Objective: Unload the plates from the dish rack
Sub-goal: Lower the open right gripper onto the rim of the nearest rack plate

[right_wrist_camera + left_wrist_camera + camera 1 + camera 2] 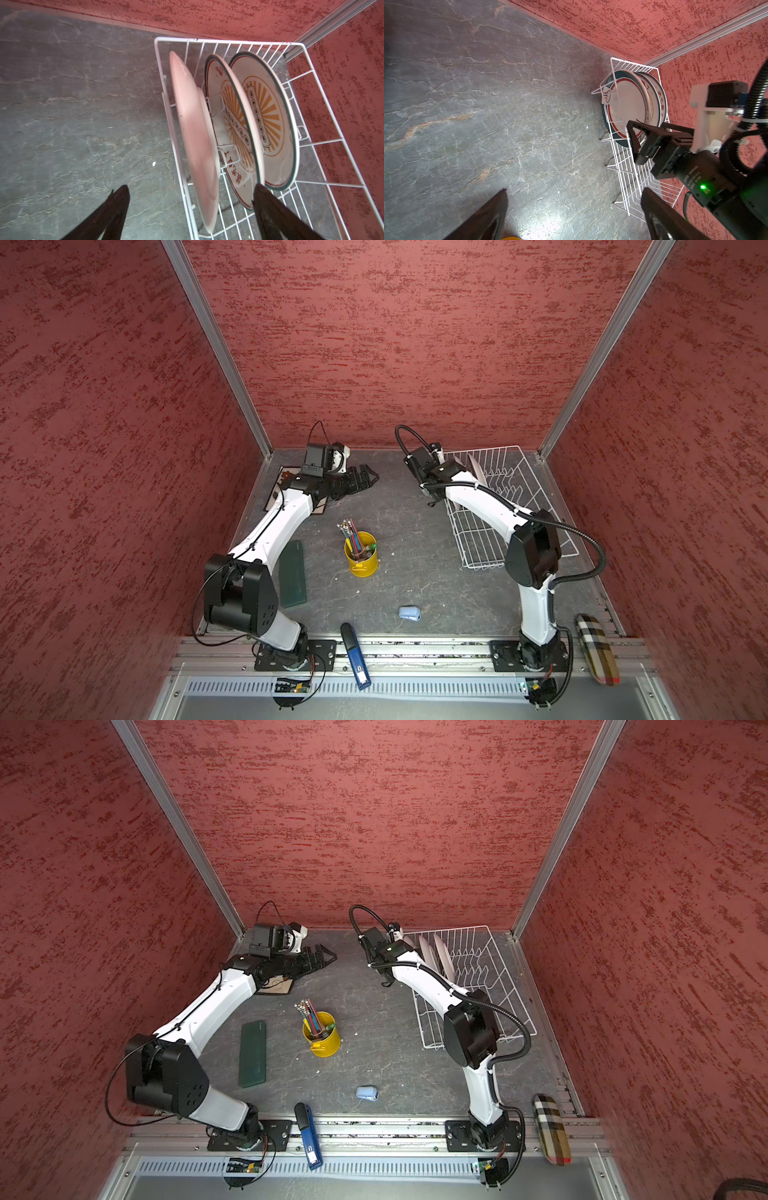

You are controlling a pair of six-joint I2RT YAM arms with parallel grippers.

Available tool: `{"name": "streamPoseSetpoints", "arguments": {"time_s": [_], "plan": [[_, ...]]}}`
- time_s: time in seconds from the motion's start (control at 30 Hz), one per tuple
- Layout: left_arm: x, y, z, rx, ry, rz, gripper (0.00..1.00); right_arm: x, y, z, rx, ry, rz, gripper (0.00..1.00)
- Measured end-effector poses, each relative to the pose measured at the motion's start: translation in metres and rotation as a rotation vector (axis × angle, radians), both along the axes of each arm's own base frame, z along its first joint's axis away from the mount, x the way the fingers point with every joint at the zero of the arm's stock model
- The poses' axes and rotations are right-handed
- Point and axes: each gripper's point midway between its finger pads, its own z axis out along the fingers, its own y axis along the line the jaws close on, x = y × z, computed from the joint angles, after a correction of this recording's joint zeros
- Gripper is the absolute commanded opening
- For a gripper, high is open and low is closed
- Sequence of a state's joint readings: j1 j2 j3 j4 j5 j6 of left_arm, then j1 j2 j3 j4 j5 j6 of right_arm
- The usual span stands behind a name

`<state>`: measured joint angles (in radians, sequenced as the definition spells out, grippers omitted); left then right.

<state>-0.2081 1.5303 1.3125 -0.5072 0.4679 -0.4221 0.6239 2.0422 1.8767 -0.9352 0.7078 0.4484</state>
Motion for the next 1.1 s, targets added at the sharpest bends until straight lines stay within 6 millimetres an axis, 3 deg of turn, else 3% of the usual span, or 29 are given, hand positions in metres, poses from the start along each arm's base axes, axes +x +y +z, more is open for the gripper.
{"name": "streamPoseSetpoints", "arguments": {"time_s": [0.13,0.3,0.57,0.8,1.1], "plan": [[0.000,-0.001,0.001,-0.009,0.005,0.001,1.00,0.001,-0.003,0.002,-0.019,-0.010,-0.008,0.87],[0.000,-0.002,0.002,-0.020,0.006,0.003,0.99,0.006,-0.004,0.003,-0.050,-0.017,-0.007,0.75],[0.001,-0.002,0.001,-0.027,0.012,0.008,0.99,0.009,-0.006,-0.002,-0.089,-0.015,-0.009,0.73],[0.001,-0.003,0.000,-0.029,0.018,0.009,0.99,0.011,-0.009,-0.008,-0.139,-0.009,-0.013,0.62],[0.000,-0.007,-0.001,-0.029,0.021,0.000,1.00,0.012,-0.014,-0.008,-0.191,-0.011,-0.016,0.62]]}}
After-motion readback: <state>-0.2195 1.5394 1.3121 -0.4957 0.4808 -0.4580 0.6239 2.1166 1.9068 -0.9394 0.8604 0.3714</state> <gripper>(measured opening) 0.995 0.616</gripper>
